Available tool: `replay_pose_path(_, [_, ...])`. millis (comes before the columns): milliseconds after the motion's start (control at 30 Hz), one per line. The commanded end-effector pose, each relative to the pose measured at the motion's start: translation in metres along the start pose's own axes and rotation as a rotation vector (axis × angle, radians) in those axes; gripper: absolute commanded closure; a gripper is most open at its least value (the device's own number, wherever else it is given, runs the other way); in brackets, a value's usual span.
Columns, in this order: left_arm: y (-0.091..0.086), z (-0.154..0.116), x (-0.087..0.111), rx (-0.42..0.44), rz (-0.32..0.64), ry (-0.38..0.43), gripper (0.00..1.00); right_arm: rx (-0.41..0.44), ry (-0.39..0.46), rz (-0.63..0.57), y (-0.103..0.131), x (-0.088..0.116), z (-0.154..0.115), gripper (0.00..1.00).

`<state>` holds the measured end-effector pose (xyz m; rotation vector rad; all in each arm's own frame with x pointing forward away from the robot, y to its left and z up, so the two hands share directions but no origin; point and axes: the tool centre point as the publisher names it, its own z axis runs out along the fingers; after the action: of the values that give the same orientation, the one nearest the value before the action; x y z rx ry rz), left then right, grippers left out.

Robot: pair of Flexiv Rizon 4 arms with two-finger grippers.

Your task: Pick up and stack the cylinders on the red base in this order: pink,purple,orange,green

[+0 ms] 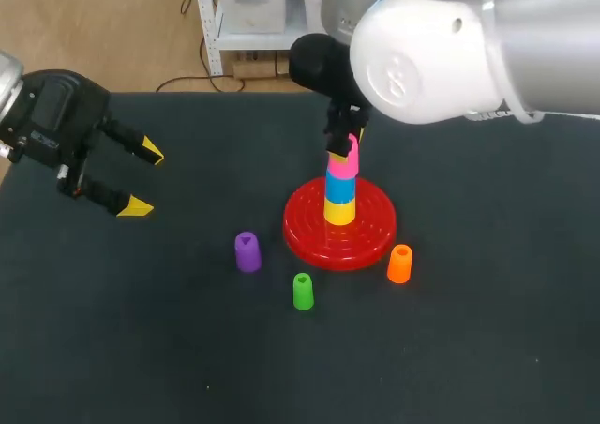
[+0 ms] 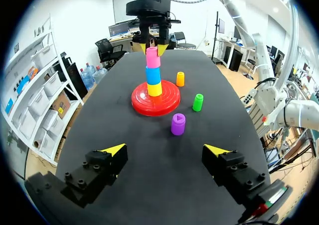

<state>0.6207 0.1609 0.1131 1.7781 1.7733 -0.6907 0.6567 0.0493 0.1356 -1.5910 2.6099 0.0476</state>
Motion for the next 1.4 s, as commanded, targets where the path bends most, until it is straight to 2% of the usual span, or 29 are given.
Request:
replay_pose_path(33, [0.000,0.000,0.001,-0.001,0.001,-0.001,0.00,-0.008,0.002,0.003,-0.006,-0.001,0.002,1.00])
replay_pose_path(267, [0.000,0.000,0.001,-0.001,0.001,-0.001,0.00,-0.011,-0.003,0.004,-0.011,-0.004,0.004,1.00])
replay_pose_path(1233, [0.000,0.000,0.001,-0.001,0.001,-0.001,0.00,-0.012,0.014,-0.034,0.001,-0.002,0.006,1.00])
replay_pose_path(1400, [0.000,0.000,0.001,-0.001,0.001,-0.001,0.00,-0.023,0.029,-0.031,-0.001,-0.001,0.014,1.00])
